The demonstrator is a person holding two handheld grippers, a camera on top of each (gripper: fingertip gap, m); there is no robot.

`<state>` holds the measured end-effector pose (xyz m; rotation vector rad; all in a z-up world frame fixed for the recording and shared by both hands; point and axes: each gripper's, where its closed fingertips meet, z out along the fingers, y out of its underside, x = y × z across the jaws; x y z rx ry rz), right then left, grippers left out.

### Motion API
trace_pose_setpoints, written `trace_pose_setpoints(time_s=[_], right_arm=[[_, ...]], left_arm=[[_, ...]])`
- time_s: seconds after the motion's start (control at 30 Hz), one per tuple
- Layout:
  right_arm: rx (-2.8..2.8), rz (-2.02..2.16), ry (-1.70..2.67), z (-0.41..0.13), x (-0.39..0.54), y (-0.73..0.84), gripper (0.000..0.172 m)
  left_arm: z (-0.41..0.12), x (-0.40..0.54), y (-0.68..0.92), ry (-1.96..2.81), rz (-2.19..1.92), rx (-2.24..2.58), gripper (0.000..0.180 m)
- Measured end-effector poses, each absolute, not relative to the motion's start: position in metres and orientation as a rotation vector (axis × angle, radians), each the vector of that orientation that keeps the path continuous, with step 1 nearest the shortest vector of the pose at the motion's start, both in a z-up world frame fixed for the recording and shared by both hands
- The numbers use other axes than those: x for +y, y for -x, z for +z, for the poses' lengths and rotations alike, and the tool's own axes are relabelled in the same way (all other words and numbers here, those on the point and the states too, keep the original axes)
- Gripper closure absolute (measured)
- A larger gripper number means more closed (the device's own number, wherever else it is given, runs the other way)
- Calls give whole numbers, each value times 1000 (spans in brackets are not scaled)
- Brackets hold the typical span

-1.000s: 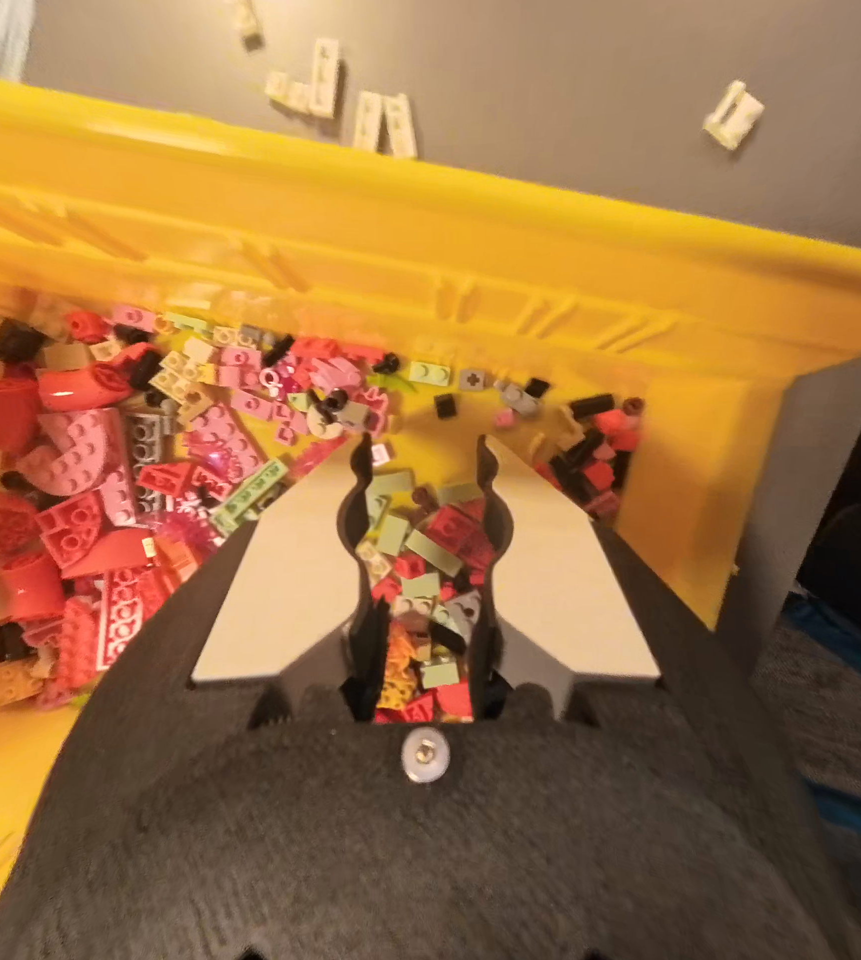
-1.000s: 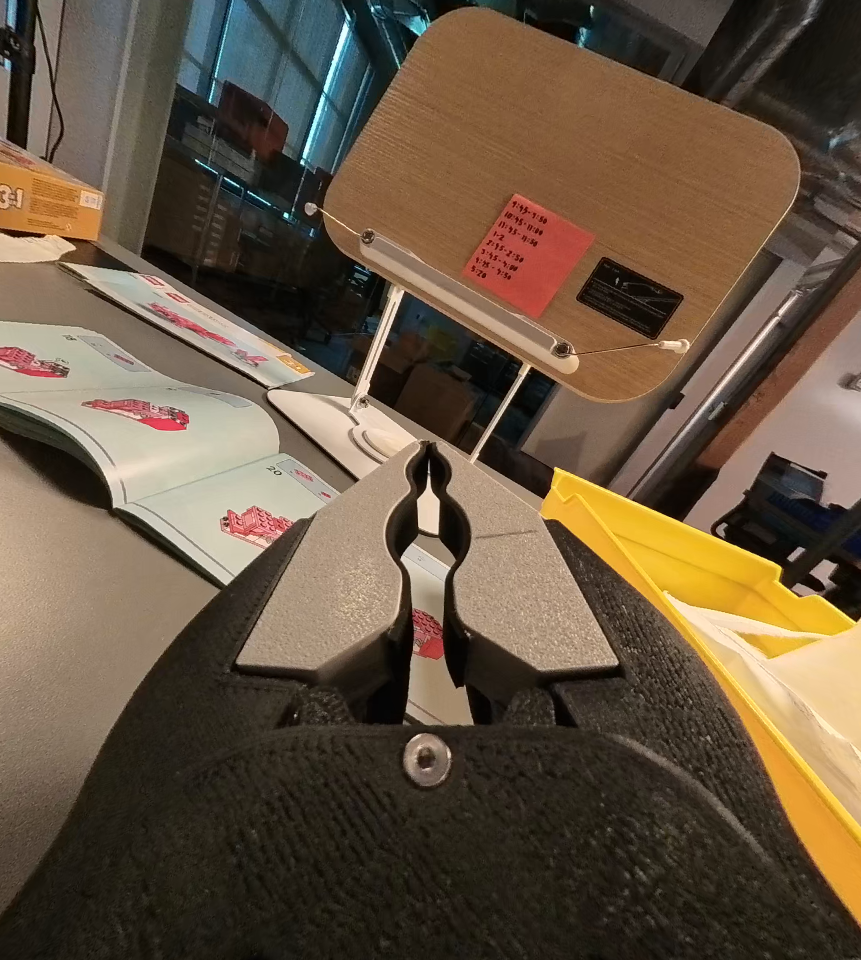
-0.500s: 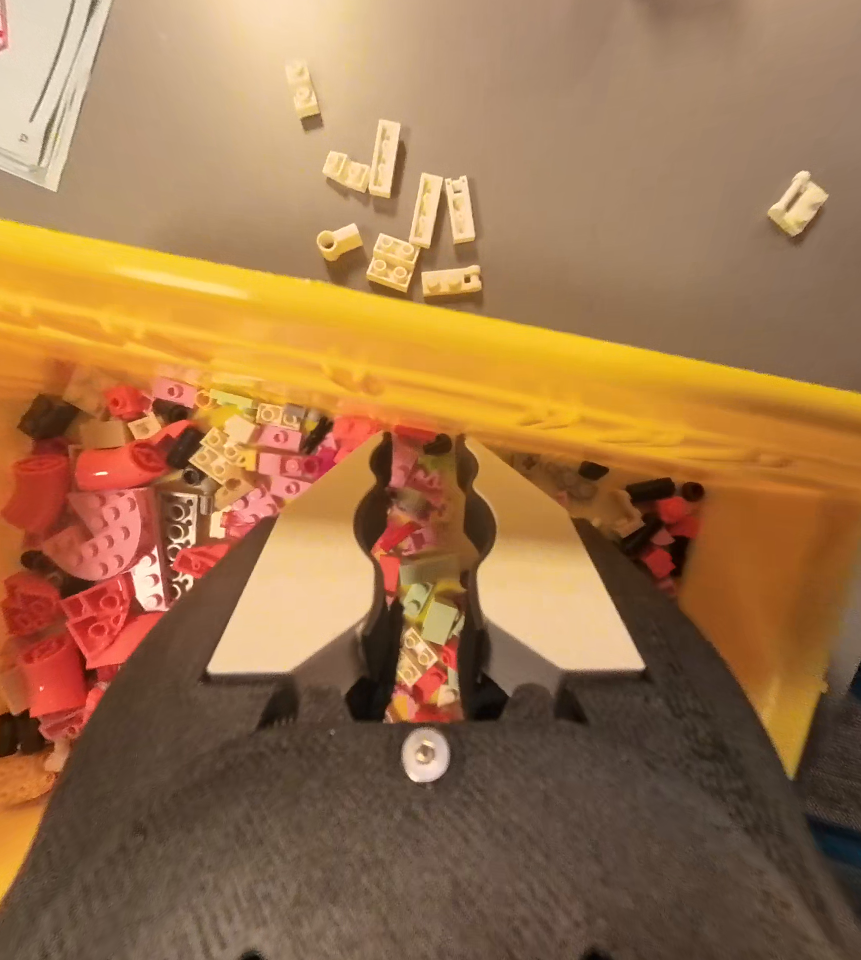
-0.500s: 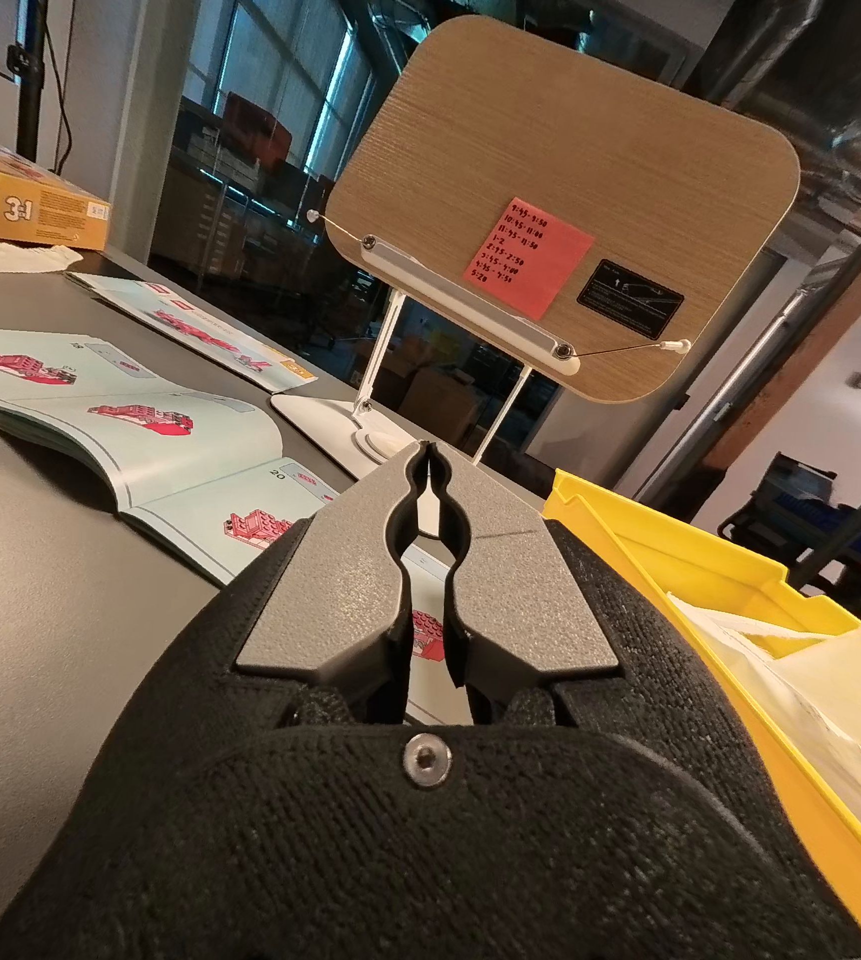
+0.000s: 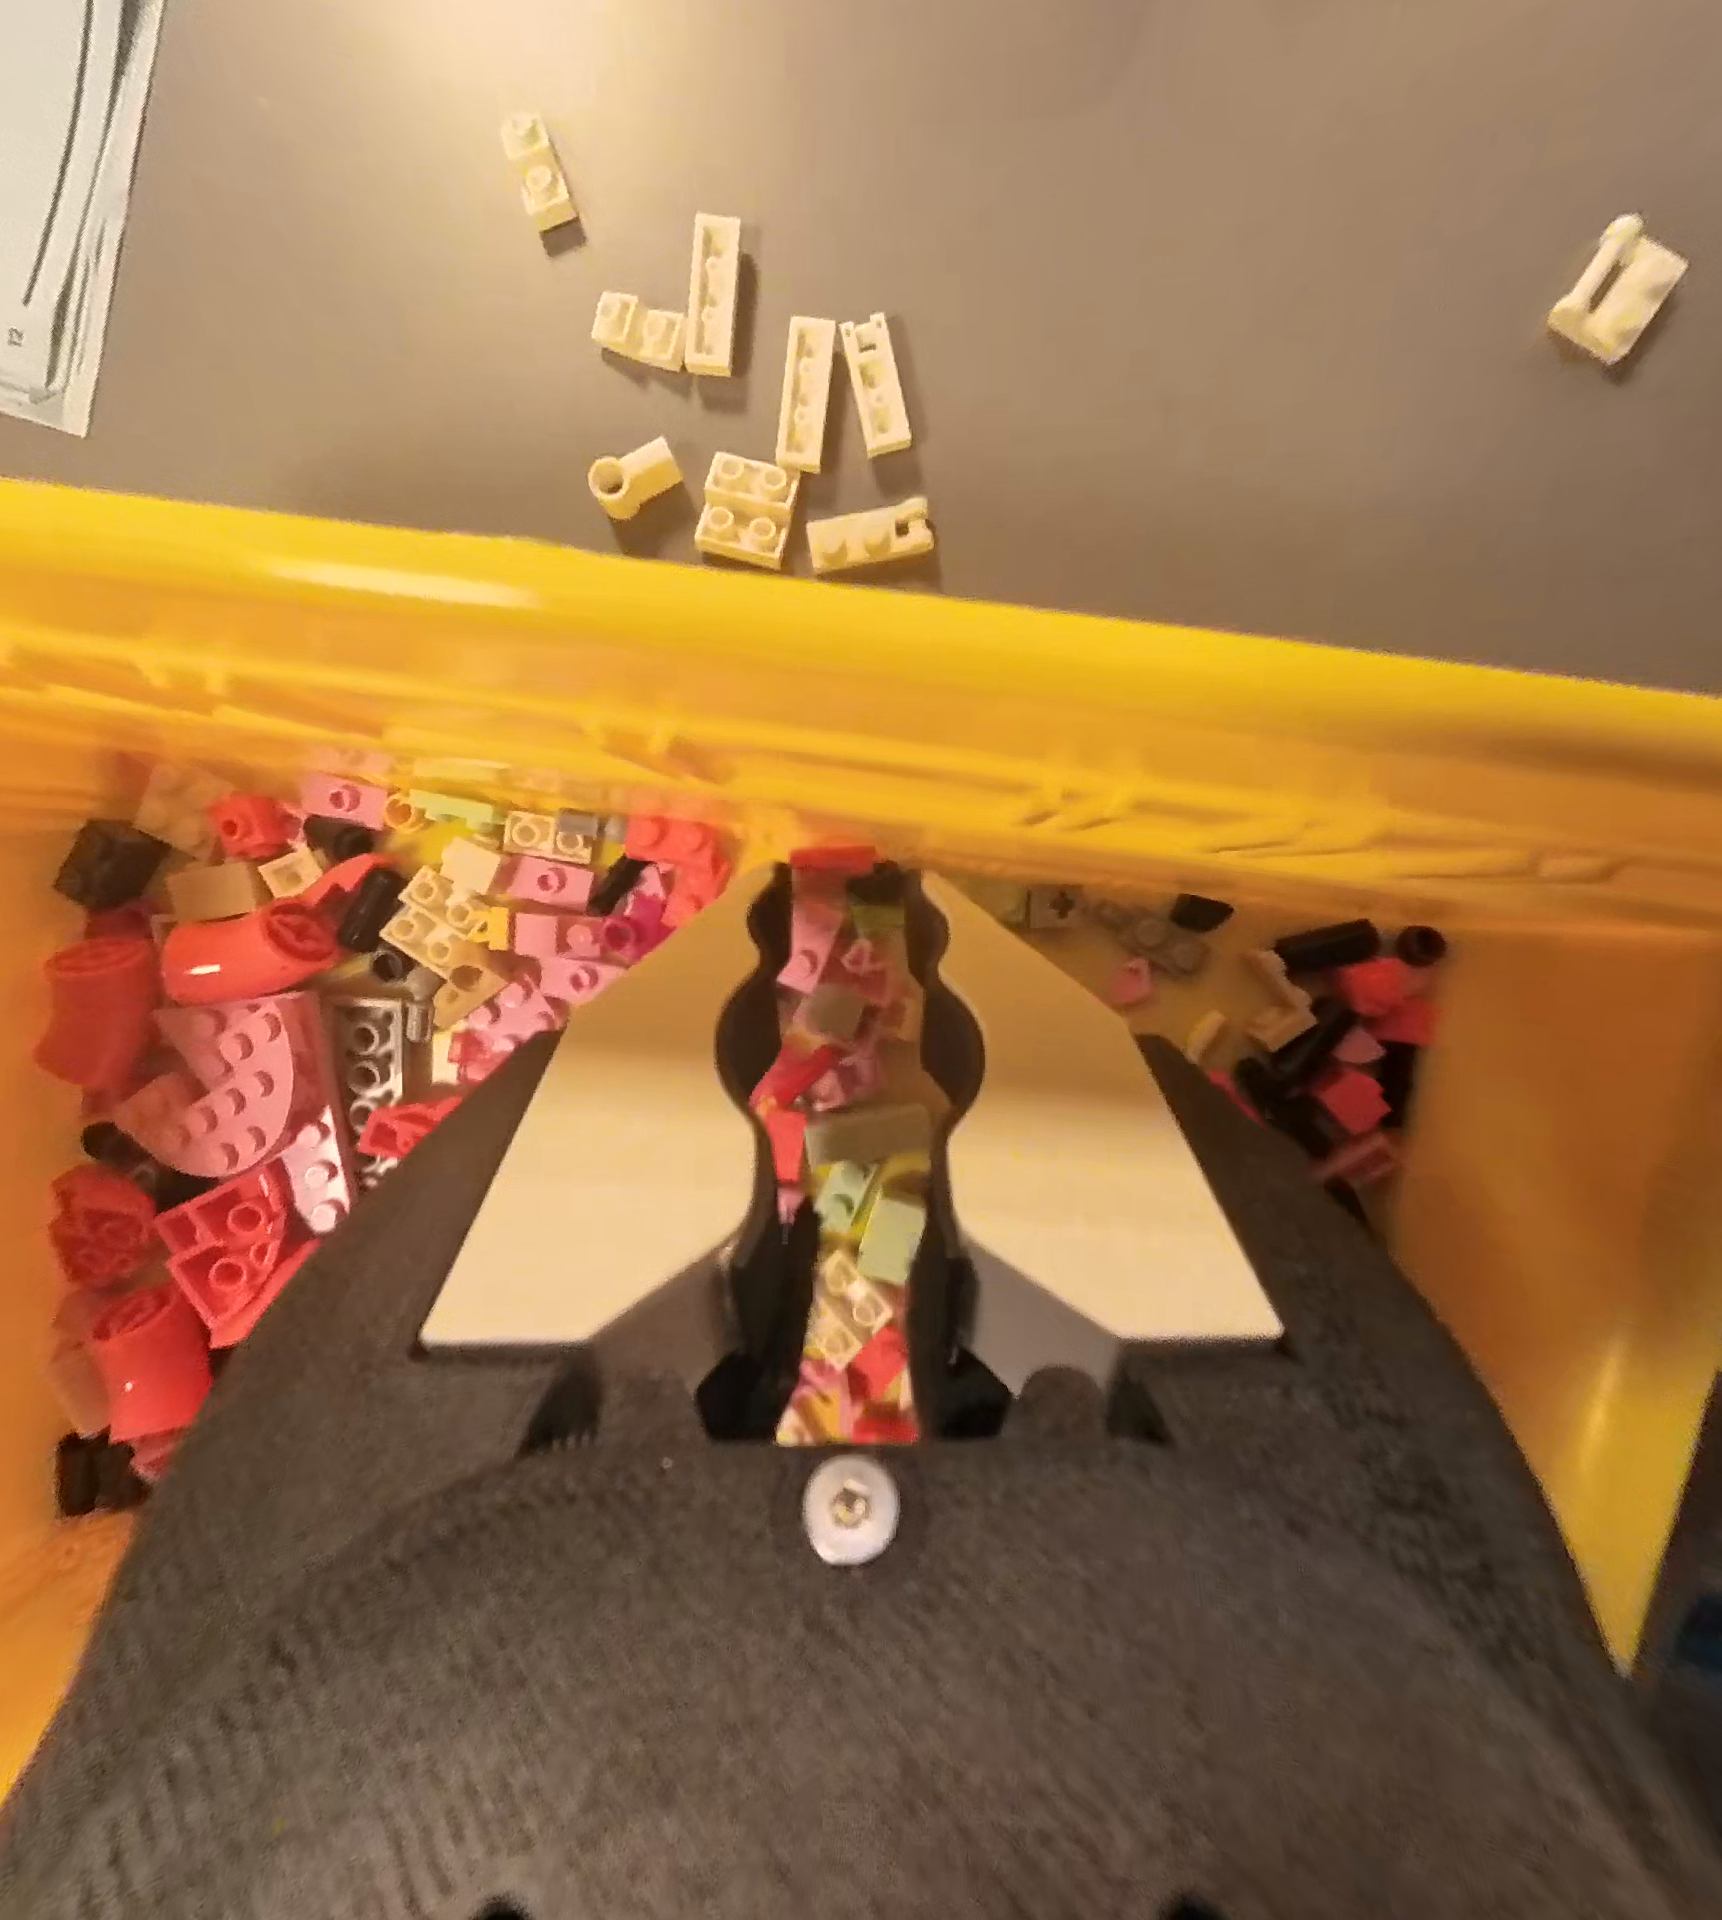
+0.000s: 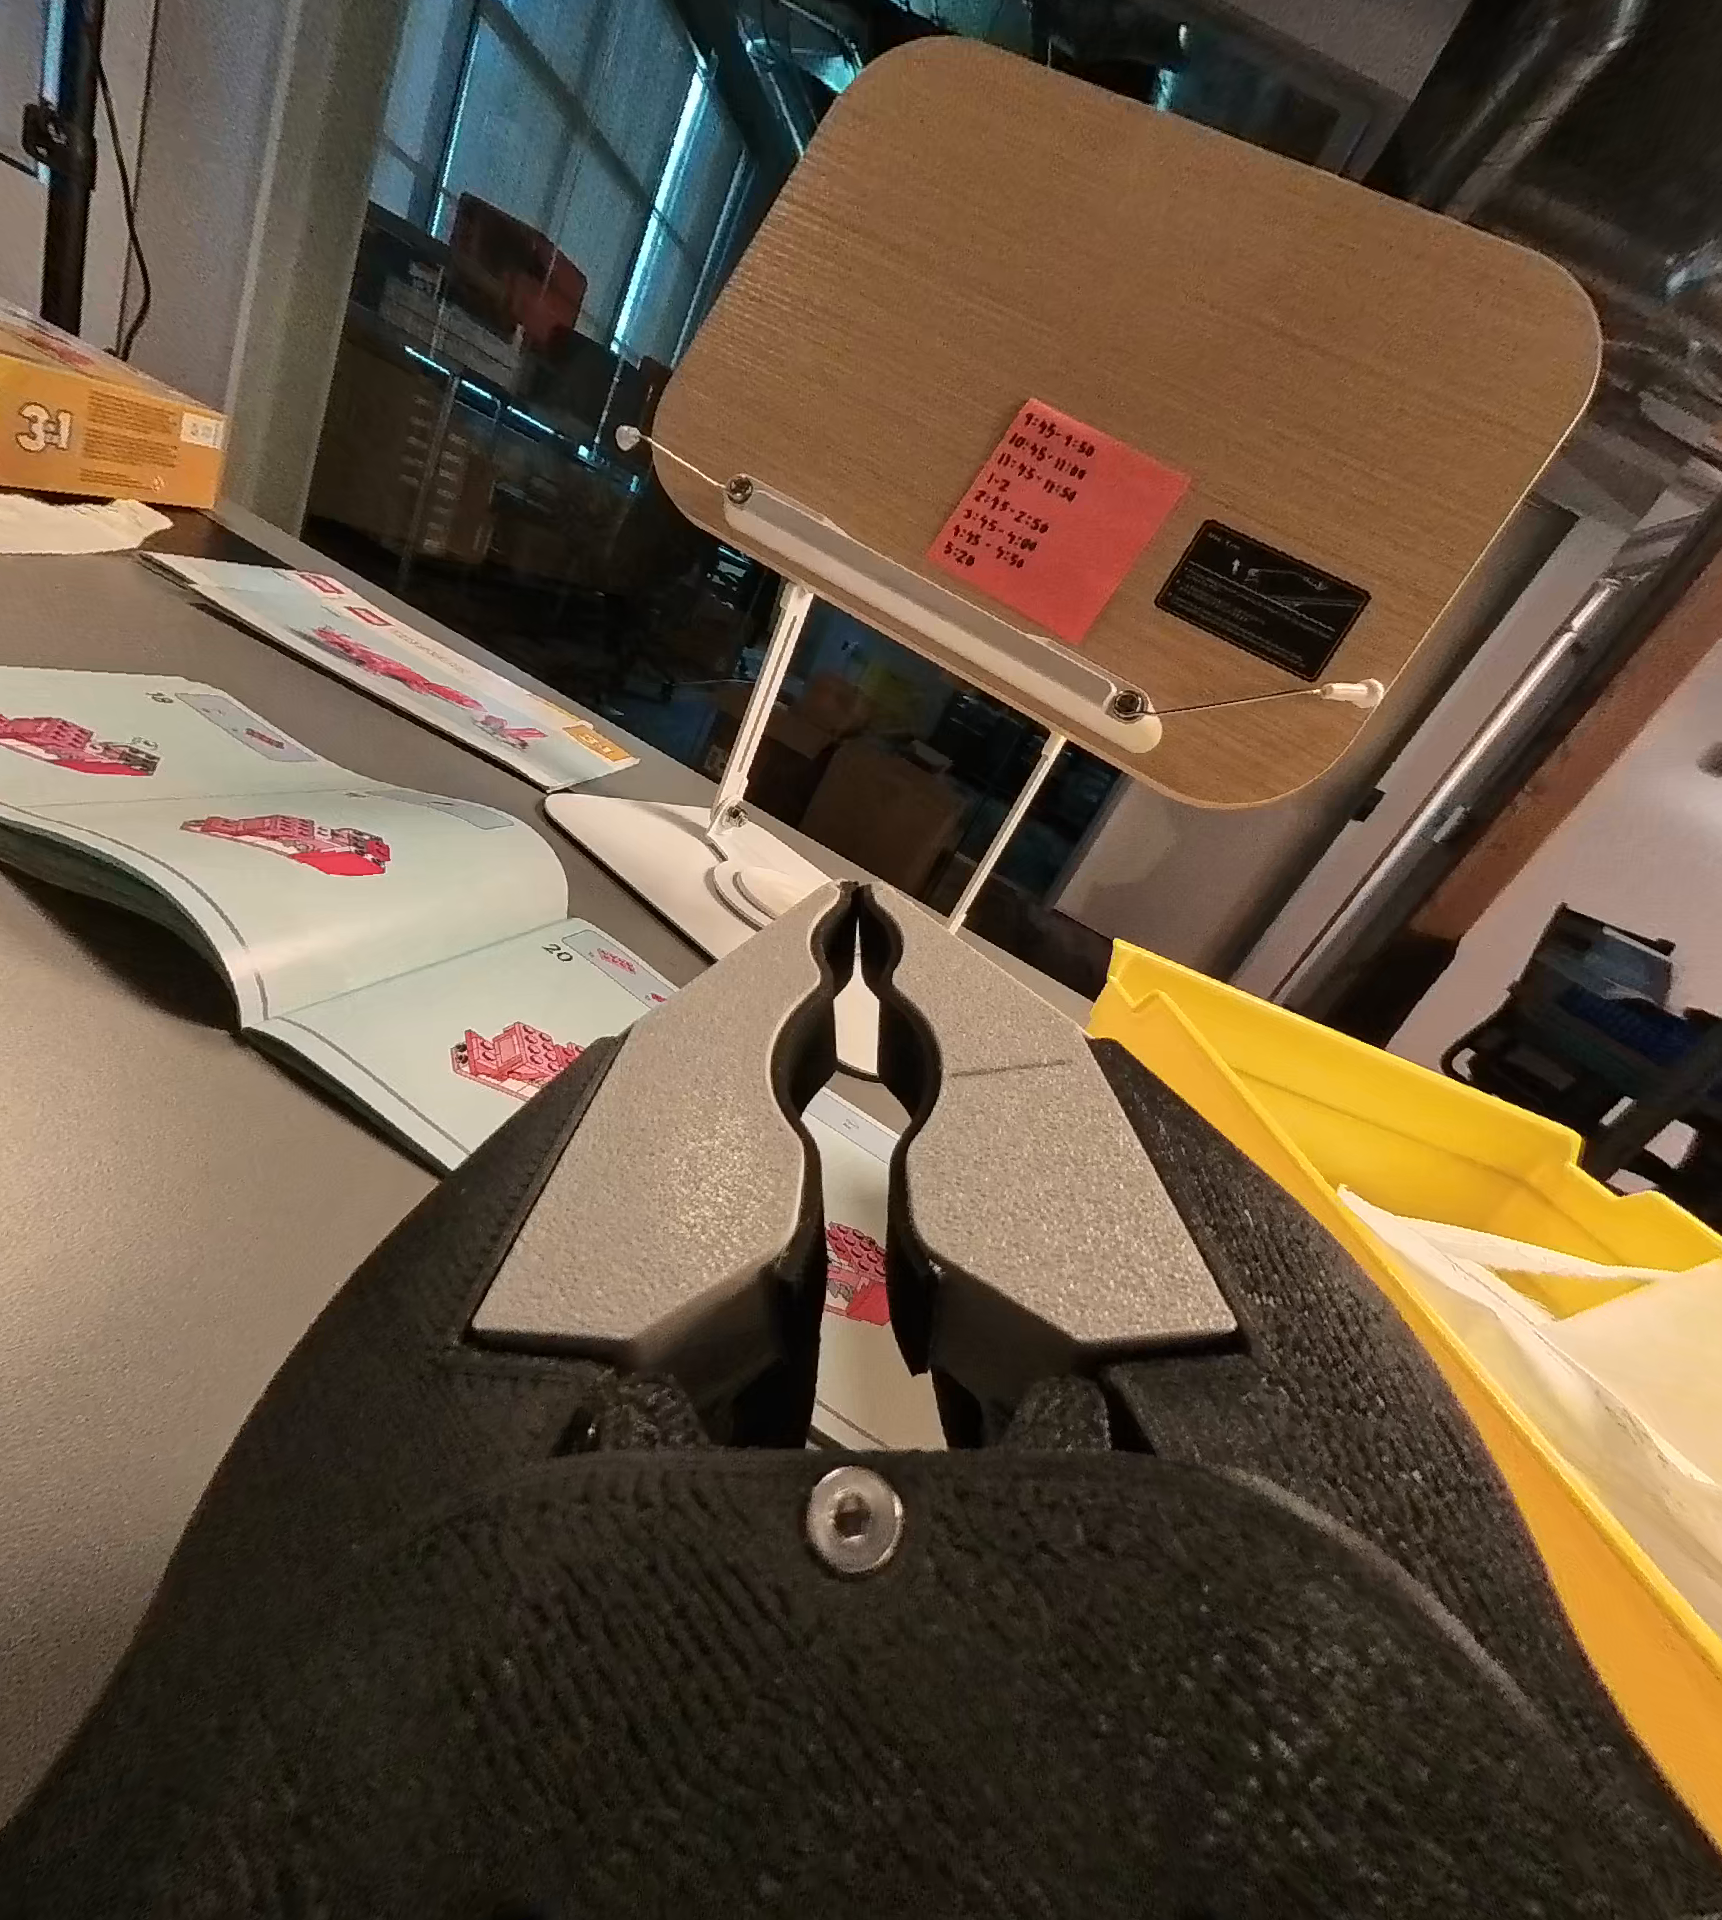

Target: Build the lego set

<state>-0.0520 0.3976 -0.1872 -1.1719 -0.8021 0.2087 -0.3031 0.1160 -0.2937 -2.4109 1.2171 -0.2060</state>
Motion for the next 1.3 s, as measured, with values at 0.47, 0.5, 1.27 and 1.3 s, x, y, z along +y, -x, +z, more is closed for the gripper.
trace_pose_setpoints(time_s=[0.47,0.5,1.27,1.3], right_arm=[[-788,238,1169,-185,396,51,172],[-786,240,1170,-185,397,51,172],[-780,255,1168,-184,396,50,172],[-780,255,1168,-184,396,50,172]], left_arm=[[-284,106,304,2430,-261,1147,152],[-286,106,303,2436,-275,1151,152],[-291,98,298,2533,-465,1133,138],[-291,94,296,2532,-468,1149,133]])
